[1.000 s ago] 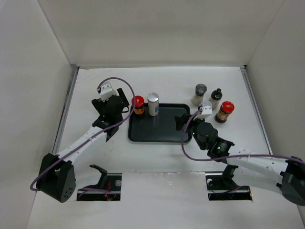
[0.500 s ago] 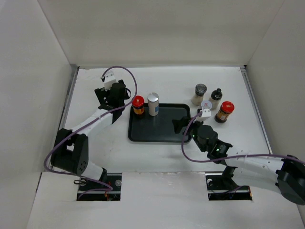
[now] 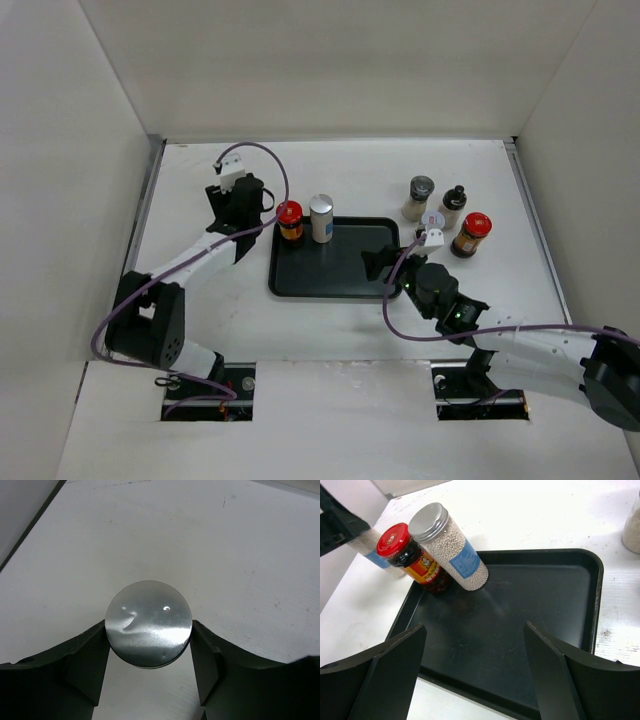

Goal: Organize the condiment bottles

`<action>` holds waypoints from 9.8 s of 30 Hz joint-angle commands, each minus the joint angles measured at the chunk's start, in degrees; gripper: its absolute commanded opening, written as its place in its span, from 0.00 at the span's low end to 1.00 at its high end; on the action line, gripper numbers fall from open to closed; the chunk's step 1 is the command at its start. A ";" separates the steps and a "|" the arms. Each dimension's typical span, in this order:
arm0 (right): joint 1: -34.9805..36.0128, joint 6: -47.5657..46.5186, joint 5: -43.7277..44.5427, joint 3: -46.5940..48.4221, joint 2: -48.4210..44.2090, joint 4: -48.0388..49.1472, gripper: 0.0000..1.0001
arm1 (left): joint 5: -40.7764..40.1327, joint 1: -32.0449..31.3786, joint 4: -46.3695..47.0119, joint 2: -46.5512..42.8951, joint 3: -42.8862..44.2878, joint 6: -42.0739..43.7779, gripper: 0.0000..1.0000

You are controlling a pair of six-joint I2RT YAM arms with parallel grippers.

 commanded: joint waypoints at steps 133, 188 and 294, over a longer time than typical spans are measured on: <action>-37.40 -5.91 15.64 20.89 12.26 -30.11 1.00 | -3.00 -22.44 31.73 -44.07 -42.17 -9.12 0.61; -14.99 -5.38 5.70 34.60 35.90 -6.29 0.60 | -2.38 -18.93 33.13 -39.51 -42.70 -9.56 0.62; 9.47 -15.48 8.41 30.48 25.91 3.03 0.99 | -3.88 -9.61 27.33 -49.26 -47.09 -18.53 0.88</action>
